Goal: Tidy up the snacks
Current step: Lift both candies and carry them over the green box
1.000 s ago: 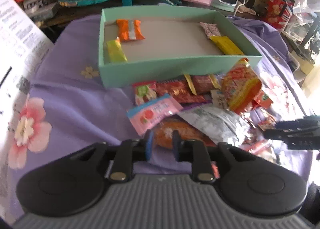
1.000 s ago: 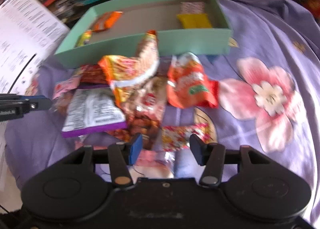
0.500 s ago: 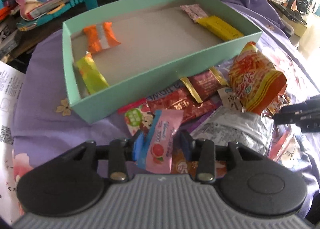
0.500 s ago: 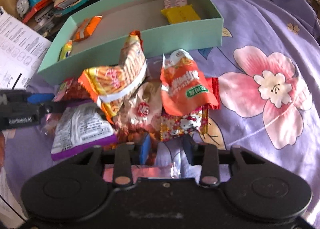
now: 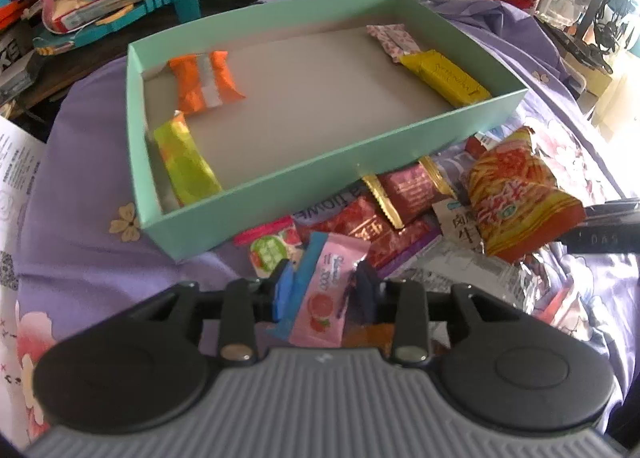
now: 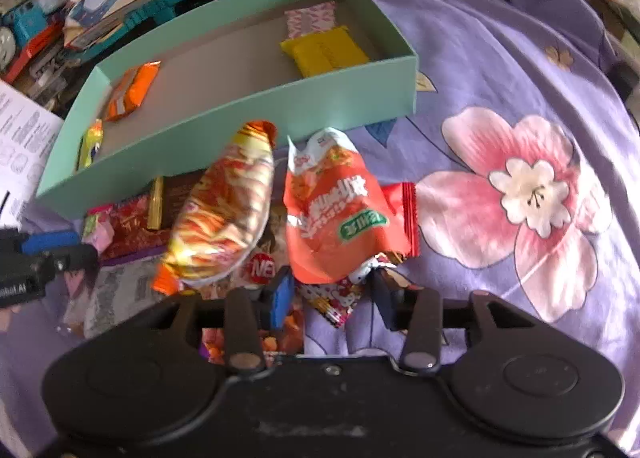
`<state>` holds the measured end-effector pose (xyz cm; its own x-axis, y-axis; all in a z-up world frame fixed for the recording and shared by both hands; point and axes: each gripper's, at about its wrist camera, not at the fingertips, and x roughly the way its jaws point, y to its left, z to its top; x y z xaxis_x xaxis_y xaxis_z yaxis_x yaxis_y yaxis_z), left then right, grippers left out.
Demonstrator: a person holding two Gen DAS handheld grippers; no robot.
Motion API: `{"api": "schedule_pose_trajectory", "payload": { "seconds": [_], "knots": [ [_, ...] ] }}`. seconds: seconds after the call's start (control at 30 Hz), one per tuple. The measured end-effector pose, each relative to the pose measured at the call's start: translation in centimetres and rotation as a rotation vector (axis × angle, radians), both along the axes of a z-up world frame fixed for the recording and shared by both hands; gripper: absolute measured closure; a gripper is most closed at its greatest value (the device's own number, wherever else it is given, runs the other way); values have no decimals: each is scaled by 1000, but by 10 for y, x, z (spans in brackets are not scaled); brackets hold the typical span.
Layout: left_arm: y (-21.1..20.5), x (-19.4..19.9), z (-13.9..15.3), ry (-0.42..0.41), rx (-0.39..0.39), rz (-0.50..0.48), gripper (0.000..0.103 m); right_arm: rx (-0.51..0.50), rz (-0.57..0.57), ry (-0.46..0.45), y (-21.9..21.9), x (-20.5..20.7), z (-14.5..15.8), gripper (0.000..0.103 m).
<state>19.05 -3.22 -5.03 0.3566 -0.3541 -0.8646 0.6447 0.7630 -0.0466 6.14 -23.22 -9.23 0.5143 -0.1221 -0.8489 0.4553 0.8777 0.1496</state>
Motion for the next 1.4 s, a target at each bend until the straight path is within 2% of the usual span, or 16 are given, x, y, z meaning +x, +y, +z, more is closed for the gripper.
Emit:
{"api": "schedule_pose_trajectory", "payload": {
  "seconds": [0.17,0.2,0.23,0.5,0.77,0.93,1.13,1.4],
  "knots": [
    [-12,-4,-10,19,56,-31,69,-25,61,-9,0,-10,-1,68],
    [-12,-5,-11,13,62,-30,75,-29,74,-11,-1,-12,-1,76],
    [-11,-6,-11,14,63,-20,83,-38,78,-11,-2,-15,-1,76],
    [1,-15,2,14,18,76,85,10,88,-32,-12,-33,6,76],
    [7,-35,30,-28,-37,126,86,-14,103,-60,-16,-54,27,76],
    [8,-41,50,-57,-81,151,86,-50,129,-101,-19,-61,50,76],
    [4,-32,66,-77,-118,178,86,-83,190,-153,-24,-44,80,76],
    [-7,12,71,-93,-129,214,86,-80,273,-202,-38,24,106,76]
  ]
}}
